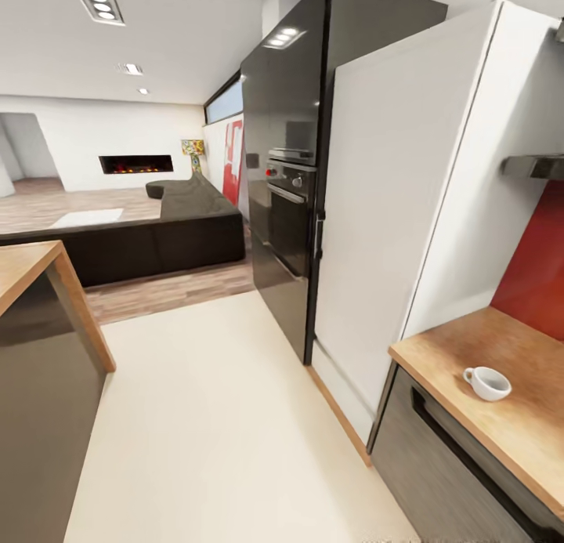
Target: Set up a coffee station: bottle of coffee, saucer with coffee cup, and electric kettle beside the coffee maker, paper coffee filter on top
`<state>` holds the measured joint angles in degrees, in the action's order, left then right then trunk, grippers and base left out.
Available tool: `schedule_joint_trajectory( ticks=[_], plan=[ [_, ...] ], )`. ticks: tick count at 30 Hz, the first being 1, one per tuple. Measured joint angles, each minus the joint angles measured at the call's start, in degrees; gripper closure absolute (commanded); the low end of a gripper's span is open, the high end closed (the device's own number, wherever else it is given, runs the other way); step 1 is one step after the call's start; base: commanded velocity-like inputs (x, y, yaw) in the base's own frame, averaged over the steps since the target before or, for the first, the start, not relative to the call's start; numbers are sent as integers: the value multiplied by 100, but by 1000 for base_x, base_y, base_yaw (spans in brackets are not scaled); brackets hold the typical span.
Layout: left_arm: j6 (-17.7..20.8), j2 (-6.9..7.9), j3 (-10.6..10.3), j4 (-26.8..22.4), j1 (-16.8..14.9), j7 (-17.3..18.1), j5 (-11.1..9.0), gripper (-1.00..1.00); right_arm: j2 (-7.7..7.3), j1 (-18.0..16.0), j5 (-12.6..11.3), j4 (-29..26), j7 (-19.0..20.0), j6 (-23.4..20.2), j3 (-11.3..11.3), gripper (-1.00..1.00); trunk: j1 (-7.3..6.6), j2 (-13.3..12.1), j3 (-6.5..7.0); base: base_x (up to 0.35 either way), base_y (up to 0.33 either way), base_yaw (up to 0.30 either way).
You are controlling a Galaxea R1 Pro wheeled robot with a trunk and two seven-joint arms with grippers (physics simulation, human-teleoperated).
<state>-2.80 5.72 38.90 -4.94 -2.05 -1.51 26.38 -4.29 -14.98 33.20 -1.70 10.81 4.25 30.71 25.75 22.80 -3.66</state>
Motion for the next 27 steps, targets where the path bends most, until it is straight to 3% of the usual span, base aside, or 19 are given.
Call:
schedule_joint_trajectory(
  ticks=[10,21,27],
  plan=[
    [81,7,-37,6,0,-7,17,-100,8,0,0,0,-9,0,0,-100,0,0,0,0,0,-264],
    [471,7,-82,41,-10,7,55,-100,9,0,0,0,-10,0,0,-100,0,0,0,0,0,-264],
    [475,8,-85,41,-11,139,56,-100,9,0,0,1,-1,1,0,-100,0,0,0,0,190,-264]
  ],
)
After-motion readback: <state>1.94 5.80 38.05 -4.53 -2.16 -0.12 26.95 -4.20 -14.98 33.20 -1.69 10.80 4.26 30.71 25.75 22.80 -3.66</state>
